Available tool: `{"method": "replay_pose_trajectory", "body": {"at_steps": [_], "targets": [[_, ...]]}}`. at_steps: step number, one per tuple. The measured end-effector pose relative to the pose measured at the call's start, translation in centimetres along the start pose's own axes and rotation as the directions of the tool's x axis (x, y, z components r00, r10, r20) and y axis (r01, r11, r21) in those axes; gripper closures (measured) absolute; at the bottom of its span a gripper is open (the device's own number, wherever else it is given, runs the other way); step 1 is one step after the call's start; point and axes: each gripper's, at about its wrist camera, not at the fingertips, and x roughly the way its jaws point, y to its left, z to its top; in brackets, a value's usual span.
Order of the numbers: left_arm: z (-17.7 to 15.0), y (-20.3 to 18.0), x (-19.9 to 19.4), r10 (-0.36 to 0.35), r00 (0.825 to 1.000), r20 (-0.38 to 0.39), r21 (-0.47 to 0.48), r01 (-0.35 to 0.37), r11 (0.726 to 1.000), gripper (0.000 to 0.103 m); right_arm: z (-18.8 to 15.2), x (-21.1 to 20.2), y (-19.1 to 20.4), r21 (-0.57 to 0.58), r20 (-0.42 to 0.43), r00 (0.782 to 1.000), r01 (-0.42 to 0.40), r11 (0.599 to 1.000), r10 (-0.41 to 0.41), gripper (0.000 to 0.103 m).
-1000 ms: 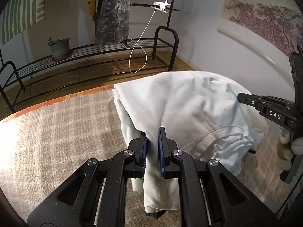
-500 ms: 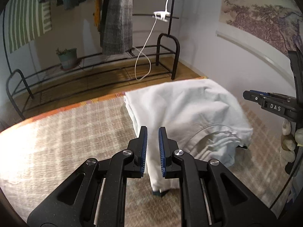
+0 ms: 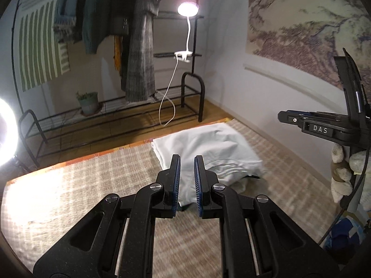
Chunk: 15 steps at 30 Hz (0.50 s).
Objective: Fold small clothes
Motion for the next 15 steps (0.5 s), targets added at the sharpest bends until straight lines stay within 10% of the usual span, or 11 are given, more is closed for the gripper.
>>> {"method": "replay_pose_trajectory", "body": {"at_steps": [15], "targets": [[-4.3,-0.4,-14.2,-0.016,0.998,0.068,0.015,0.016,1.0,0.092,-4.4,-13.4,6.2,-0.013,0.077,0.996,-0.039,0.999,0.04,0.077]]}}
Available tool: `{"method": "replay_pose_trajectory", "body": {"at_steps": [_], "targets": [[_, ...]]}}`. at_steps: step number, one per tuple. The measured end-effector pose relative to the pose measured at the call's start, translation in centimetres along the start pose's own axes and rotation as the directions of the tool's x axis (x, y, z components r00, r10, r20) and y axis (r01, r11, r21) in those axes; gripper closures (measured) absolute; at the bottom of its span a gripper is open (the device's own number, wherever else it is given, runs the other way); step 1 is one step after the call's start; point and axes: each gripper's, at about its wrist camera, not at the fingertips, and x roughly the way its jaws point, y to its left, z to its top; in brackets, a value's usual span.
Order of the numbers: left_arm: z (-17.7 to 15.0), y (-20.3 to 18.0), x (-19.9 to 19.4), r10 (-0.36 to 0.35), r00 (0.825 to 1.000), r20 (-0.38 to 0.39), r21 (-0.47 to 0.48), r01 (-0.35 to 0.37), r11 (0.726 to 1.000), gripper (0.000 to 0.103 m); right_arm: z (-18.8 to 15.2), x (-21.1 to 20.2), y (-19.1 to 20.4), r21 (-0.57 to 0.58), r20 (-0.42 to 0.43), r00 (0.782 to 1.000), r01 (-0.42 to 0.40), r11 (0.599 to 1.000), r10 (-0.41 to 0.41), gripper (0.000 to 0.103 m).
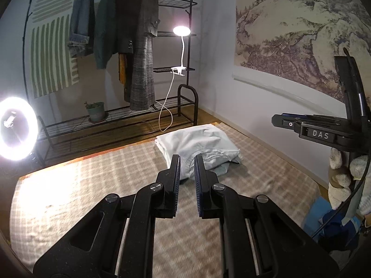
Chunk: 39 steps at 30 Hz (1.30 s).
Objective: Fold small clothes
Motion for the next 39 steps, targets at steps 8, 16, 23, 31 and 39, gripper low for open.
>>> {"method": "replay_pose_trajectory", "body": {"at_steps": [8,16,23,31,39], "targets": [[-3.9,1.9,-4.6,-0.003,1.0,-0.025,-0.021,0.002,1.0,0.092,-4.3,-4.4,3.0,0.074,0.024,1.0,0.009,0.997,-0.01,0.064],[-7.4,3.0,-6.0,0.006,0.999,-0.039,-0.031,-0.007,0.999,0.066,-7.7,-4.7,5.5,0.083,0.01,0.999,0.05,0.995,-0.051,0.052],[-8.8,3.4,-5.3,0.015,0.998,-0.055,-0.03,-0.016,0.999,0.047,-9.2,-3.5,6.1,0.098,-0.012,0.999,0.052,0.994,-0.051,0.047],[-9.3,3.0,-5.7,0.026,0.999,-0.039,-0.014,-0.027,1.0,0.02,-10.4,-3.0,6.5,0.088,-0.012,0.998,0.054,0.995,-0.054,0.026],[-9.6,2.8,-5.5,0.045,0.998,-0.045,0.006,-0.045,0.999,0.014,-10.5,-2.9,6.3,0.113,0.015,0.997,0.069,0.991,-0.071,0.0]]}}
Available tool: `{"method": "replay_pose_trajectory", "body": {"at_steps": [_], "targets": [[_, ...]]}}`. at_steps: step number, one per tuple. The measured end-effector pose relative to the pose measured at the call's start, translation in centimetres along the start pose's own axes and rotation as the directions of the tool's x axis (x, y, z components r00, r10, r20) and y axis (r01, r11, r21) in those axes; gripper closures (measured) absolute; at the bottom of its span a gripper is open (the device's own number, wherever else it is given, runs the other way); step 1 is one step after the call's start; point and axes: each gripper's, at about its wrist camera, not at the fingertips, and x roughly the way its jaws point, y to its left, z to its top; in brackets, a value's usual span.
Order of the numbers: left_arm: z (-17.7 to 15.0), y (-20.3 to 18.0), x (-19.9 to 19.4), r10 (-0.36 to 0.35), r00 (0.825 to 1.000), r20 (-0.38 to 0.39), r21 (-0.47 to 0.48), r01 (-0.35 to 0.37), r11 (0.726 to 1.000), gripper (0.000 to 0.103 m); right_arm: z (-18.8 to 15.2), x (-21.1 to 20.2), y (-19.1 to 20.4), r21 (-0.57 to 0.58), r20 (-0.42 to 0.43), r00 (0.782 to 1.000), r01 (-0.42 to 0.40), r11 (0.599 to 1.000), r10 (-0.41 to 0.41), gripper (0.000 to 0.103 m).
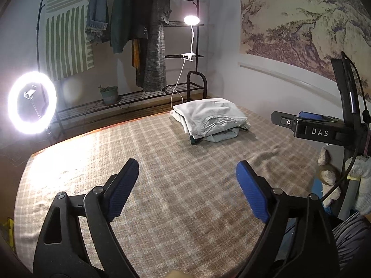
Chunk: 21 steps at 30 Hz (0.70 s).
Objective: Fold small clothes
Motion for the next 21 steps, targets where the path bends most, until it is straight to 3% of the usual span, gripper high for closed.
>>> {"method": "replay_pose_trajectory", "body": {"at_steps": [21], "targets": [[0.2,0.4,-0.1,0.012,1.0,-0.001,-0.01,-0.012,1.0,0.013,-0.2,0.6,1.2,-0.016,0.0,1.0,0.007,1.0,-0.007,0.0]]}}
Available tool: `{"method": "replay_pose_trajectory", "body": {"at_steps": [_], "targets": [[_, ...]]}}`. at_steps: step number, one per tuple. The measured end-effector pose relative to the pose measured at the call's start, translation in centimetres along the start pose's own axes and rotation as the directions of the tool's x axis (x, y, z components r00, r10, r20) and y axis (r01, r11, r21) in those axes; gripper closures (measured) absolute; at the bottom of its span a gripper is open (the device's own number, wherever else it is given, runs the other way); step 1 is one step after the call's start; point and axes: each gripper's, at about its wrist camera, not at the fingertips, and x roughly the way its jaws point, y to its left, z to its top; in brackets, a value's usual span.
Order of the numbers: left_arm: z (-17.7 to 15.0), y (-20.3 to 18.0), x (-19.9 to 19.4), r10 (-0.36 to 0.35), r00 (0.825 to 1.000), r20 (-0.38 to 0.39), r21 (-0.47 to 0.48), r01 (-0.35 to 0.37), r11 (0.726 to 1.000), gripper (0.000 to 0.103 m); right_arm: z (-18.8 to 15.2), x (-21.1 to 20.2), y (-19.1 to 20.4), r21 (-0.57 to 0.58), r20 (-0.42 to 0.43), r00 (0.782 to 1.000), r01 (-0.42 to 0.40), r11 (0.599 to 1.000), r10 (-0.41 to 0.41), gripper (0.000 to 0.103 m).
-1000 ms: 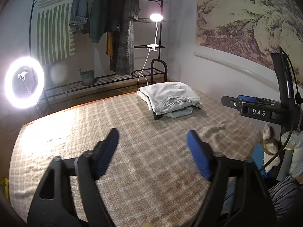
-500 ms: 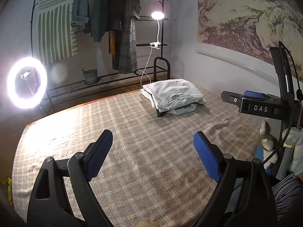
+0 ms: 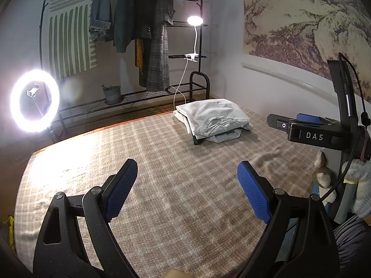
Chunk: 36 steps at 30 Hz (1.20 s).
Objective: Fold small clothes
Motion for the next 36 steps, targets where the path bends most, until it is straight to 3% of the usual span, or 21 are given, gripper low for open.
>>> {"method": "replay_pose_trajectory", "body": {"at_steps": [36], "targets": [[-0.01,-0.23,-0.03,0.002,1.0,0.001,-0.001,-0.002,1.0,0.012,0.16,-0.03,0.09,0.009,0.002,1.0,-0.003,1.0,0.003,0.0]]}}
